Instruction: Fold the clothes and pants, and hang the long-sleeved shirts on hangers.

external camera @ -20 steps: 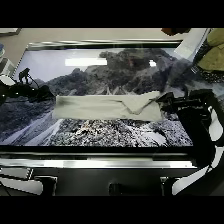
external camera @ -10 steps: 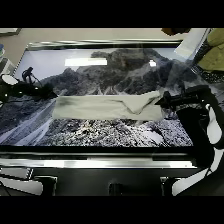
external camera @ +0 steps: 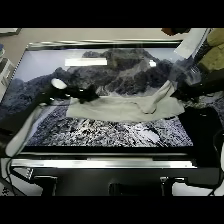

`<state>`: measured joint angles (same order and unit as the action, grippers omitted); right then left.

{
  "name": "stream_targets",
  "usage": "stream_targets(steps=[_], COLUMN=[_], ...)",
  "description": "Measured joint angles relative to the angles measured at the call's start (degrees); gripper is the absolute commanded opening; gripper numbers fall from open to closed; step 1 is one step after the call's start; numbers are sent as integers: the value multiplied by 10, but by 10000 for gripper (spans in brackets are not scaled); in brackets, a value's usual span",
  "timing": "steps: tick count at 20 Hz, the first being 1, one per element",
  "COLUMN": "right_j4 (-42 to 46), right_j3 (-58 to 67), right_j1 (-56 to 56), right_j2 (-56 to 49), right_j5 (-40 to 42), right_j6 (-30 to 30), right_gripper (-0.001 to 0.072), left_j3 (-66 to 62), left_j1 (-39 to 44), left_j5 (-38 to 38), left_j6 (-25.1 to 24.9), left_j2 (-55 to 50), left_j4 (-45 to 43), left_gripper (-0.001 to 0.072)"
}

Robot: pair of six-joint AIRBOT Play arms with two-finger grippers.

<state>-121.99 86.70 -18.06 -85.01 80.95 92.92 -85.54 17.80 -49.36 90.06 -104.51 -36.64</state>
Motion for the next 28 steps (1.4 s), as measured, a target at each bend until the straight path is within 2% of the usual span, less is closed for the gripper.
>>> stream_targets(steps=[4,8,15,20,23,25,28], right_j4=[32,44,39,31,16,-7,-30], right_j3=[1,1,1,16,38,45,49], right_j1=[0,0,0,0,0,7,50], right_j2=[56,86,98,103,103,103,103], right_j5=[6,6,6,6,9,14,16], right_j6=[-14,-19,-21,-21,-21,-21,-22], right_gripper=[32,32,32,32,32,32,32], left_j3=[-18,-84,-248,-286,-292,-294,-293], left_j1=[111,186,263,285,270,245,193], left_j5=[82,121,132,126,70,7,-116], left_j6=[9,41,131,167,163,160,186], left_j2=[-52,-120,-239,-265,-264,-249,-197], left_j4=[92,130,146,151,147,113,-35], left_gripper=[14,14,14,14,12,13,14])
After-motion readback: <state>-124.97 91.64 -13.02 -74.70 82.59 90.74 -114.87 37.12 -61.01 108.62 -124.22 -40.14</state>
